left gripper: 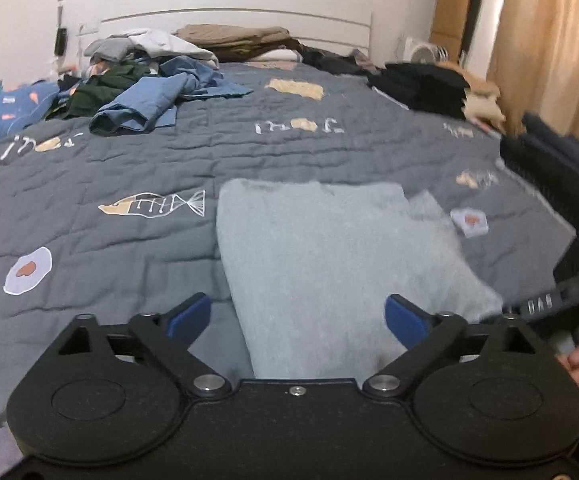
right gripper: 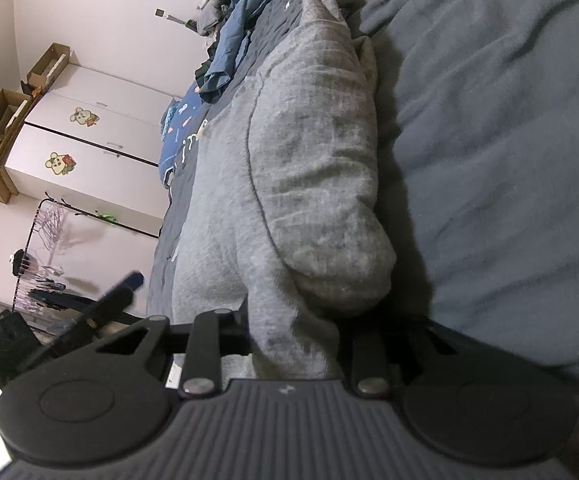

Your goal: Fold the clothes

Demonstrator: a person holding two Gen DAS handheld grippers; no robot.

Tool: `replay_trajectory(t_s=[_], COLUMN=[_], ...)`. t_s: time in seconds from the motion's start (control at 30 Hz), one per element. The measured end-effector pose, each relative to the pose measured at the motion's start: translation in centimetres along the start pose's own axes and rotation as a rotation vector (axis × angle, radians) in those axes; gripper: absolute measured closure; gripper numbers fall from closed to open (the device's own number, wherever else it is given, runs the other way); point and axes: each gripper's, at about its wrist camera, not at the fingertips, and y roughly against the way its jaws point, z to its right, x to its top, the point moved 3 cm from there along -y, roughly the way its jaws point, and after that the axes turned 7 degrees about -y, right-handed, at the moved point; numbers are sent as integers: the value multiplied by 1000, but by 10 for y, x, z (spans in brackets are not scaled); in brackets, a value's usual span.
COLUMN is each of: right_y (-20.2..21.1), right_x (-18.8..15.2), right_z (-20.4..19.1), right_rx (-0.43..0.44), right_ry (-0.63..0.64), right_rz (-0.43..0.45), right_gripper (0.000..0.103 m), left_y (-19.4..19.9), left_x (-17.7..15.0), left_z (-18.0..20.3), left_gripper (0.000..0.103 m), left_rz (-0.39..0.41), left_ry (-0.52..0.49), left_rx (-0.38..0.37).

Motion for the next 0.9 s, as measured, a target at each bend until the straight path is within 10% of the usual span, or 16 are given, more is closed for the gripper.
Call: replay_trajectory(t_s=[0.2, 0.37, 0.5, 0.9], right_y=[-1, 0, 0, 0], right_x=[1, 0, 0, 1], right_z=[-2, -2, -3, -3], right_rx=[-10, -19, -21, -25], right_ry=[7, 14, 15, 23], right_rz=[-5, -7, -8, -12], right_gripper=[76, 76, 76, 76], left_y=[-25, -42, -63, -121], left_x=[14, 19, 26, 18], left_z=[-30, -59, -71, -116], left_gripper=[7, 9, 10, 10], left_rz=[-100, -91, -108, -150], left_ry=[100, 325, 373, 515], left_rx=[21, -249, -298, -303])
